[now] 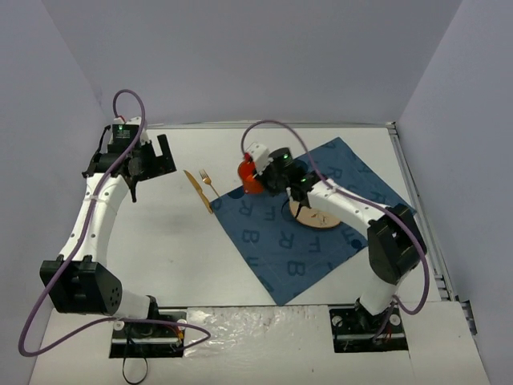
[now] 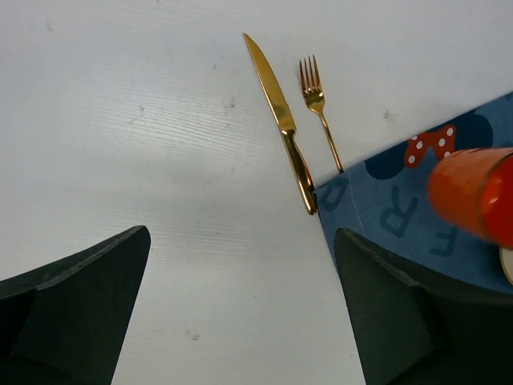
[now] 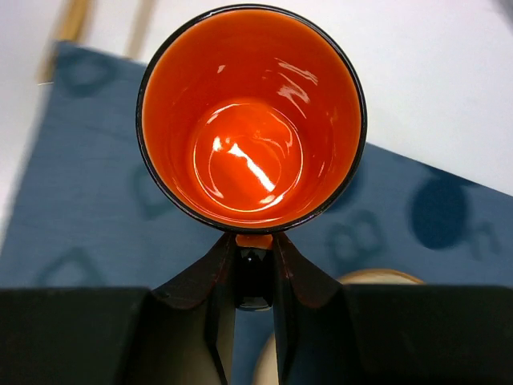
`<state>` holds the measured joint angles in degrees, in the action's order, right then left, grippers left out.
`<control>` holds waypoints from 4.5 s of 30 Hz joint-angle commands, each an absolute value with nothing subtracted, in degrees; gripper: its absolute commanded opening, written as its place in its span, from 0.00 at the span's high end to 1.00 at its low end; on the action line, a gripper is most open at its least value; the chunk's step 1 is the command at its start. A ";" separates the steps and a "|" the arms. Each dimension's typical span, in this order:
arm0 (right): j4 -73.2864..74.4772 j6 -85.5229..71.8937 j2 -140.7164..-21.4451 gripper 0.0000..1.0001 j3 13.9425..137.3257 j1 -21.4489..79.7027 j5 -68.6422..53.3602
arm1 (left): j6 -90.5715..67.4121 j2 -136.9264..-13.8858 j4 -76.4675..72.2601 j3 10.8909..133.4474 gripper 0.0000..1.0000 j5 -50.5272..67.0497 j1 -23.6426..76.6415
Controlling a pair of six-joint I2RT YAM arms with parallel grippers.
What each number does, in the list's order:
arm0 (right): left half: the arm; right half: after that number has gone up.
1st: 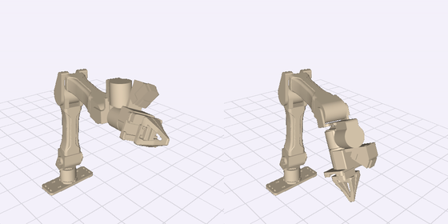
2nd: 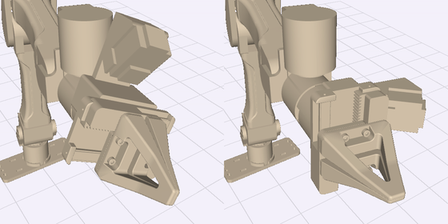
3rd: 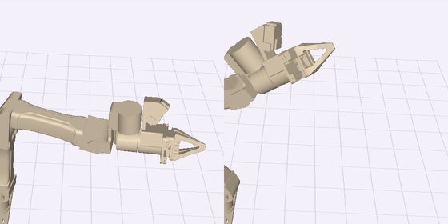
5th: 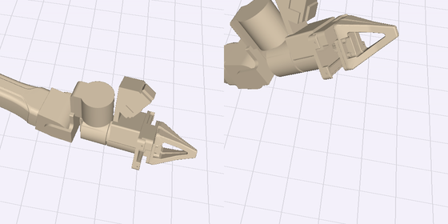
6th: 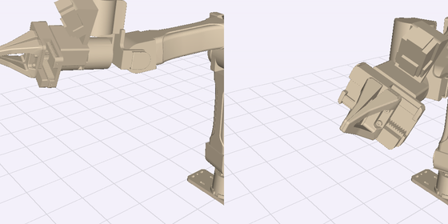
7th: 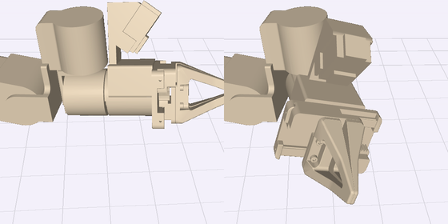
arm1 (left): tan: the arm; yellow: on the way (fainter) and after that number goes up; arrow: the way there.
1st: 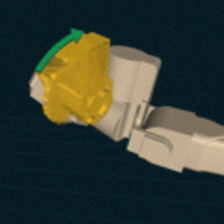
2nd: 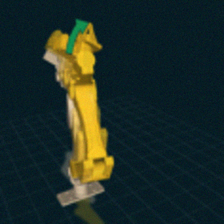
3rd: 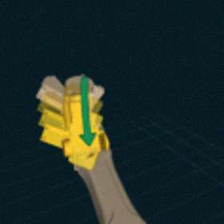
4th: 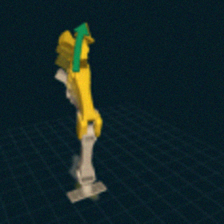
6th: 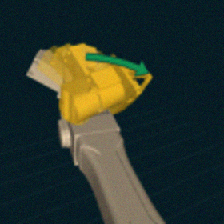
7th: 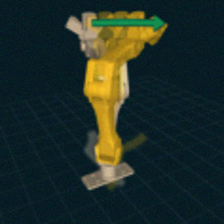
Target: Set the dinner table for one person
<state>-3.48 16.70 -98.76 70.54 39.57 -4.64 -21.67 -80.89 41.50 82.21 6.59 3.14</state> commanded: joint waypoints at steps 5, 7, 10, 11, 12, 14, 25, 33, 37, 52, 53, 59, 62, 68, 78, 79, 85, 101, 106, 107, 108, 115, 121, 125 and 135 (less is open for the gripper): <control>-12.04 25.61 -91.12 1.00 74.15 18.86 -18.39 | -19.81 -77.18 35.44 80.30 0.03 6.52 1.33; -11.97 26.89 -91.70 1.00 74.84 14.86 -21.18 | -19.45 -76.82 35.10 79.37 0.03 6.24 1.17; -11.38 30.02 -94.38 1.00 77.01 8.26 -25.27 | -19.07 -76.15 34.11 77.65 0.03 6.20 0.58; -11.10 30.86 -95.84 1.00 79.09 6.17 -26.03 | -19.07 -75.88 33.62 76.89 0.03 6.48 0.37; -11.07 31.10 -96.78 1.00 80.08 4.78 -26.50 | -18.91 -75.69 33.33 76.50 0.03 6.66 0.27; -10.99 30.90 -99.40 1.00 82.21 0.80 -28.99 | -18.46 -75.21 32.72 75.70 0.03 6.62 0.26; -11.25 32.67 -110.31 1.00 88.94 -4.83 -31.24 | -17.12 -74.01 30.32 73.77 0.03 8.17 0.26; -11.22 32.19 -116.02 1.00 93.27 -7.97 -34.64 | -16.59 -74.86 30.47 73.51 0.03 7.50 0.26; -11.25 32.18 -117.98 1.00 94.28 -8.67 -35.28 | -16.79 -75.83 31.18 74.02 0.03 7.96 0.26; -11.41 33.38 -121.80 1.00 96.17 -9.14 -34.45 | -17.21 -76.71 31.53 74.09 0.03 8.36 0.26; -11.47 33.40 -122.03 0.99 96.11 -9.14 -34.50 | -17.18 -76.77 31.51 74.09 0.03 8.44 0.26; -11.71 34.12 -123.41 0.94 94.70 -9.14 -34.16 | -17.19 -76.96 31.33 73.95 0.03 8.19 0.26; -12.63 34.19 -123.15 0.89 93.12 -9.14 -33.76 | -17.14 -77.25 31.29 73.92 0.03 8.26 0.26; -14.89 32.92 -121.35 0.56 89.63 -9.14 -33.24 | -17.56 -77.51 31.20 73.83 0.03 8.34 0.26; -20.10 23.85 -108.58 0.08 83.91 -7.83 -25.87 | -21.62 -78.47 31.41 73.69 0.03 7.77 -1.55; -20.62 22.44 -106.98 0.04 82.91 -7.46 -24.76 | -22.17 -78.65 31.38 73.63 0.03 7.69 -1.56; -19.21 15.83 -96.64 0.00 76.92 -1.94 -11.96 | -25.71 -80.26 31.73 73.64 0.03 7.97 -1.12; -12.47 -24.77 -62.57 0.00 55.16 13.29 -7.90 | -41.30 -100.16 42.61 91.71 0.09 -11.58 19.73; -11.11 -25.12 -54.03 0.00 47.70 13.61 -11.89 | -45.91 -109.26 45.32 98.39 0.20 -13.70 21.68; -10.99 -25.32 -53.04 0.00 46.20 13.82 -12.41 | -46.71 -111.26 46.24 100.18 0.24 -14.36 22.09; -10.98 -25.40 -51.57 0.00 45.31 13.97 -12.58 | -47.04 -112.46 46.96 101.39 0.28 -14.61 22.34; -10.67 -24.14 -47.31 0.00 40.47 14.06 -14.37 | -49.49 -121.98 51.88 110.04 0.43 -16.61 23.47; -10.54 -23.06 -45.68 0.00 38.61 14.20 -14.99 | -51.08 -126.79 52.88 112.45 0.52 -16.69 23.37; -10.43 -22.44 -44.85 0.00 37.97 14.47 -15.00 | -51.53 -129.02 52.77 113.53 0.58 -16.08 23.32; -10.11 -21.62 -43.86 0.00 37.18 14.86 -15.20 | -52.70 -132.35 52.40 114.54 0.80 -14.19 21.99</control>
<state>-6.48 -22.49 -44.67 36.95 14.35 -14.24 -51.19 -132.67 51.44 112.83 -14.57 22.77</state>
